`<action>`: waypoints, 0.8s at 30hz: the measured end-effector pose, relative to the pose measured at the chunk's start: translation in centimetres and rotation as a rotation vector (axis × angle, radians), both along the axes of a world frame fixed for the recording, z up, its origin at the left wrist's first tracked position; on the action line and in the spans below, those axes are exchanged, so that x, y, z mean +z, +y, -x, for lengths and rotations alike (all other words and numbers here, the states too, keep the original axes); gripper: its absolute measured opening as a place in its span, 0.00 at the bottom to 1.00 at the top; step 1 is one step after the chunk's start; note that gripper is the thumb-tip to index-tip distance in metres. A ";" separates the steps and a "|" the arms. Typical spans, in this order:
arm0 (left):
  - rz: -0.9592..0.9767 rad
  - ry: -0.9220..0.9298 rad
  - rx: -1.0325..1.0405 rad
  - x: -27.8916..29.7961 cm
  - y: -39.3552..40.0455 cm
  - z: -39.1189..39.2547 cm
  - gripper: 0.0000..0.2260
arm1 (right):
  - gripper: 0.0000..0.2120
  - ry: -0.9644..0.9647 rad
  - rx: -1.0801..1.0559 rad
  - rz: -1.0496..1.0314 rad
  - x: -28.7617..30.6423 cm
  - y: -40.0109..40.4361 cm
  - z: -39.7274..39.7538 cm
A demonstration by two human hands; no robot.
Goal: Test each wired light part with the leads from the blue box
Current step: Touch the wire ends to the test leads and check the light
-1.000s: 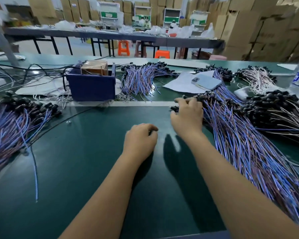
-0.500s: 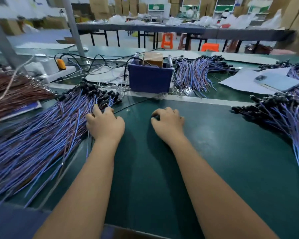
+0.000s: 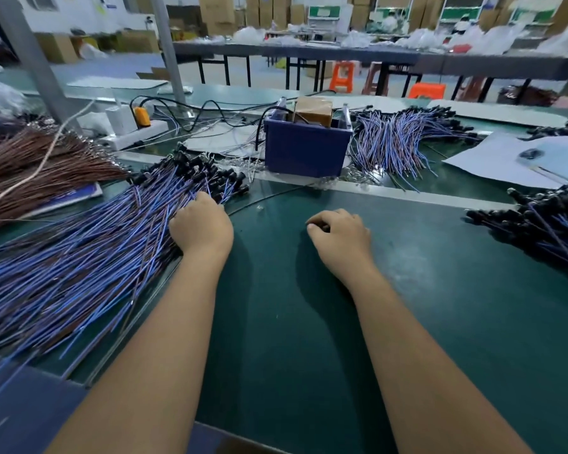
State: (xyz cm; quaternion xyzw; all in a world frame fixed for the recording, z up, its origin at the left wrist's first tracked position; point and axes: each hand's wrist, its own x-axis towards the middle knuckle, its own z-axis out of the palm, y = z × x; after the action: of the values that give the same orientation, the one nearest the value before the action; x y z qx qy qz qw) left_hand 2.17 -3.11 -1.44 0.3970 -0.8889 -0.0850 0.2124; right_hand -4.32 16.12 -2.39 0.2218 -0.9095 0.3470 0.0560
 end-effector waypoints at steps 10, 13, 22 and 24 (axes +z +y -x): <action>0.083 0.439 -0.365 0.0 1.3 -0.4 0.11 | 0.09 -0.028 0.000 0.090 0.3 -0.2 -0.4; 0.122 0.476 -0.589 0.0 2.3 -0.2 0.08 | 0.10 -0.121 0.046 0.318 0.4 -0.2 -0.7; -0.082 0.682 -0.951 0.6 6.5 -0.5 0.08 | 0.22 -0.300 0.202 0.595 0.8 -0.1 -0.2; -0.131 0.726 -0.968 0.7 6.9 -0.4 0.11 | 0.25 -0.177 0.208 0.420 0.7 -0.2 -0.4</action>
State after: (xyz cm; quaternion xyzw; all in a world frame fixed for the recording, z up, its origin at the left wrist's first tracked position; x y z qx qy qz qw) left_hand 2.61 3.83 -0.75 -0.0945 -0.8321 -0.3564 0.4143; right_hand -3.91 15.96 -1.71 0.2664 -0.7913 0.5502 -0.0149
